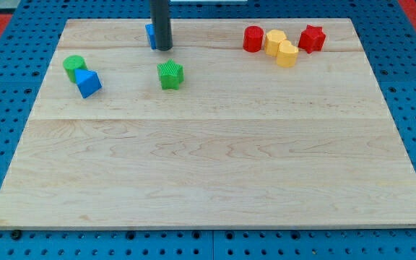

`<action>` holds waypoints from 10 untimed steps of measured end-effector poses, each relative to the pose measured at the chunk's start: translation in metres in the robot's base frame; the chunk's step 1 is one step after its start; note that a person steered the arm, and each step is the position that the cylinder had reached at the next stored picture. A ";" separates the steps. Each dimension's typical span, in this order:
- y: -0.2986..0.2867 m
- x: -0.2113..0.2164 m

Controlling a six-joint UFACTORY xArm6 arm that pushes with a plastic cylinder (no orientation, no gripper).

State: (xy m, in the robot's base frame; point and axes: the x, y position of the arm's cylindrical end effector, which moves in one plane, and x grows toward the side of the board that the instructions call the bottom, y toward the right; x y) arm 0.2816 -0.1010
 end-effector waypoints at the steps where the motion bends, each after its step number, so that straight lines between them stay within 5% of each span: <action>1: -0.052 0.010; 3: -0.057 -0.058; 10: 0.228 -0.090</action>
State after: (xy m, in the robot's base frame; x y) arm 0.1913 0.1270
